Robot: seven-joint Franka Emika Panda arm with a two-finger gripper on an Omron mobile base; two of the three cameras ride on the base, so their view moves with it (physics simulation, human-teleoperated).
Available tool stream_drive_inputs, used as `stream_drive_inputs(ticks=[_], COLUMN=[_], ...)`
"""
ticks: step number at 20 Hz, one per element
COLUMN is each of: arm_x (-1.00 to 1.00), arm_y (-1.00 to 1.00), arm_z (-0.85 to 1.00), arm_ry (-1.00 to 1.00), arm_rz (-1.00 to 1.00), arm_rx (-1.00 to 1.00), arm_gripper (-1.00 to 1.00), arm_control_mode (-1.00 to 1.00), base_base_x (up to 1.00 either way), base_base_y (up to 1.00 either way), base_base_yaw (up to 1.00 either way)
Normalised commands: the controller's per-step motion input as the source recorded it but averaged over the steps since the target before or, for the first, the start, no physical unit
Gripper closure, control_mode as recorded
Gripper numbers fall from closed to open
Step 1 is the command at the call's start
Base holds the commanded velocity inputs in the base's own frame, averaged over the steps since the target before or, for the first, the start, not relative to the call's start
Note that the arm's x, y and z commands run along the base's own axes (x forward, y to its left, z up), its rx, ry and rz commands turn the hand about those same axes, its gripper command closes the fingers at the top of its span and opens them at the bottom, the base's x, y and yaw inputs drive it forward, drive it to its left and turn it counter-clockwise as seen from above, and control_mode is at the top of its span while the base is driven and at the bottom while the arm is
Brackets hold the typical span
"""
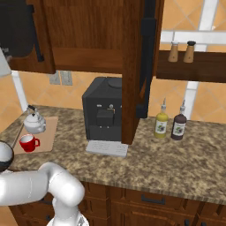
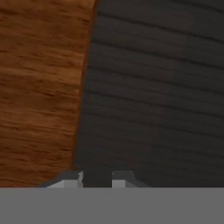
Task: Pick the kettle from the counter and place it on the tray. Then pick the mug from the cabinet and place it on the tray. Then close the cabinet doors.
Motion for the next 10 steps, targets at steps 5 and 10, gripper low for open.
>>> stream_drive_inputs(ticks=[5, 10], arm_x=[0.75, 0.67], arm_y=[-0.68, -0.48], arm_z=[0.0, 0.1], arm_ry=[-0.03, 0.0], arm_rz=[0.4, 0.4], arm_rx=[0.1, 0.06], arm_gripper=[1.0, 1.0], arm_control_mode=[-1.0, -1.0], base_base_x=[0.0, 0.0], base_base_y=[0.0, 0.0], base_base_yaw=[0.0, 0.0])
